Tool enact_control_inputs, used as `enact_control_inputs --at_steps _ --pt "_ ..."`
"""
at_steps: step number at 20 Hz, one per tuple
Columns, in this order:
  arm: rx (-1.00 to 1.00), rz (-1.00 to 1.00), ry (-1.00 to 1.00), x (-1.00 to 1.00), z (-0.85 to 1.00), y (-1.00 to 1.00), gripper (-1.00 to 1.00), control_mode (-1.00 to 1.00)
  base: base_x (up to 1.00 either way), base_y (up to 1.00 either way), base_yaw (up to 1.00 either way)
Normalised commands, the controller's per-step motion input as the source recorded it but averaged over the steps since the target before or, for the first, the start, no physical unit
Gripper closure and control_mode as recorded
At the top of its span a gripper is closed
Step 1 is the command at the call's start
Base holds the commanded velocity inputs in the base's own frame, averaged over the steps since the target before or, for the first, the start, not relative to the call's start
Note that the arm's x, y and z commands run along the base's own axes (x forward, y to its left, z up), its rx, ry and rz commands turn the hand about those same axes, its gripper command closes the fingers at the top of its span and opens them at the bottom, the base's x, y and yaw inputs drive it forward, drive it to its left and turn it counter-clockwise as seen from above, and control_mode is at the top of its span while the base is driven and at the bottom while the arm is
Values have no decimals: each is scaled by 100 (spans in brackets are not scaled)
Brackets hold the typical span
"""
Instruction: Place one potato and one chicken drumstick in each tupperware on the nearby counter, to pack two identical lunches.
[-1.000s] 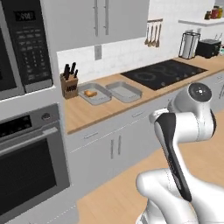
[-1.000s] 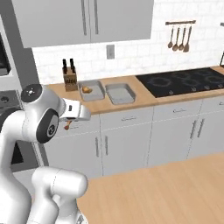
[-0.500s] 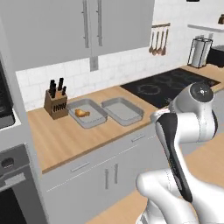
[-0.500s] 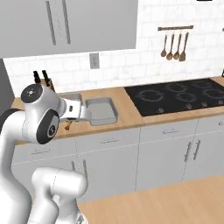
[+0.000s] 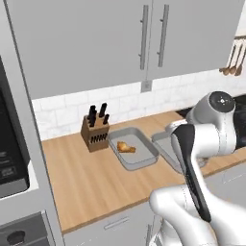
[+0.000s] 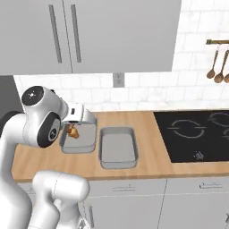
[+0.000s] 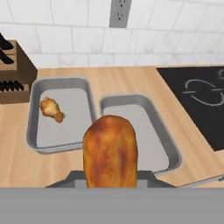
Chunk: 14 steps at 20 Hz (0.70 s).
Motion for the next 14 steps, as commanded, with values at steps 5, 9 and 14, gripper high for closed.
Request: enact_control_inputs --at_steps 5,9,14 --pt "9 14 11 59 -42 -40 100 -100 40 -16 14" --pt "11 11 18 82 -81 -86 100 -100 0 0 0" --pt "4 7 14 62 -76 -51 100 -100 0 0 0"
